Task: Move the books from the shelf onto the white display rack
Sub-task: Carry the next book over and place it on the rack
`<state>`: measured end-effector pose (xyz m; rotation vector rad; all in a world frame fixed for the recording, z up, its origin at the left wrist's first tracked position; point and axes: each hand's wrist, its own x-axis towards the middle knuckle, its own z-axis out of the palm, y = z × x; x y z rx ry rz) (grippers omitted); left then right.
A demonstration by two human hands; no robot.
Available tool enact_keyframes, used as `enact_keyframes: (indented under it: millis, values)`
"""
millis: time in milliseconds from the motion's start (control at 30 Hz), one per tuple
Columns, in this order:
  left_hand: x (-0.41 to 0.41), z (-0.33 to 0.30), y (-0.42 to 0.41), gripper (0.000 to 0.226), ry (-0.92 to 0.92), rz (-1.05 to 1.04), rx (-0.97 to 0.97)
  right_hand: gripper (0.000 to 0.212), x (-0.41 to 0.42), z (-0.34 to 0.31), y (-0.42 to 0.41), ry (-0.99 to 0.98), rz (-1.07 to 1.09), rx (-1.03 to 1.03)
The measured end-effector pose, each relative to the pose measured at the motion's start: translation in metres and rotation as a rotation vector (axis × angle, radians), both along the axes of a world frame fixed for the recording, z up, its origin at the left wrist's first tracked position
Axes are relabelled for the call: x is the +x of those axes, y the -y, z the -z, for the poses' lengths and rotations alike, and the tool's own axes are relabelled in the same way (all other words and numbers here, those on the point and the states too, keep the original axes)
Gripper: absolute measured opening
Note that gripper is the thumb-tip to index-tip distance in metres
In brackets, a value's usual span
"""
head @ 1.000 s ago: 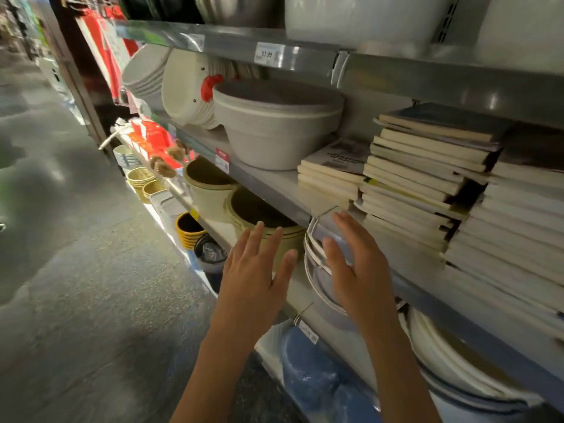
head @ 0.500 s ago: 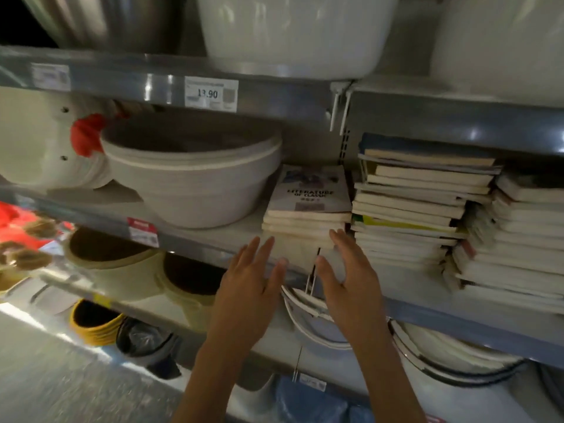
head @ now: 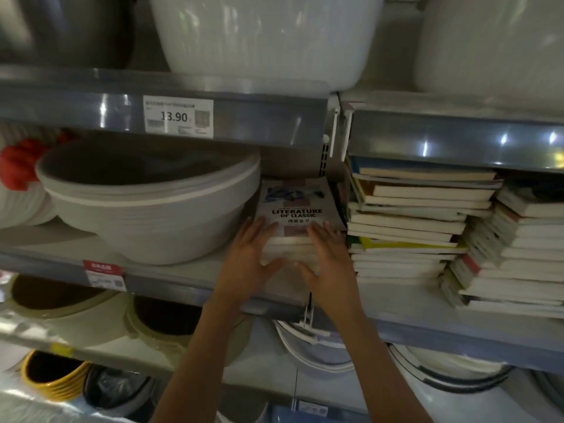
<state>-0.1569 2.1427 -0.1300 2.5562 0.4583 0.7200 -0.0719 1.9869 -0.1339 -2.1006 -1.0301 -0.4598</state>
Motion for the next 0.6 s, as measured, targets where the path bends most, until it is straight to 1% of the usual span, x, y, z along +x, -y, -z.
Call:
enact_keyframes:
  millis: [67,133,200,333,500,600]
  values:
    - [0.004,-0.001,-0.009,0.071,0.000,0.032,-0.019,0.067,0.009,0.004,-0.004,0.117,0.028,-0.030]
    - [0.007,-0.002,-0.015,0.074,0.017,0.077,-0.052,0.071,0.014,0.011,-0.007,0.195,0.065,-0.064]
    - [0.008,-0.001,-0.020,0.078,0.017,0.074,-0.055,0.078,0.017,0.017,-0.011,0.237,0.109,-0.091]
    - [0.010,0.002,-0.029,0.085,-0.003,0.134,-0.035,0.081,0.018,0.018,-0.022,0.246,0.175,-0.054]
    - [0.011,0.002,-0.036,0.083,-0.012,0.154,-0.017,0.079,0.018,0.015,-0.025,0.243,0.180,-0.065]
    - [0.010,-0.002,-0.038,0.081,-0.017,0.176,-0.018,0.081,0.017,0.015,-0.023,0.261,0.187,-0.097]
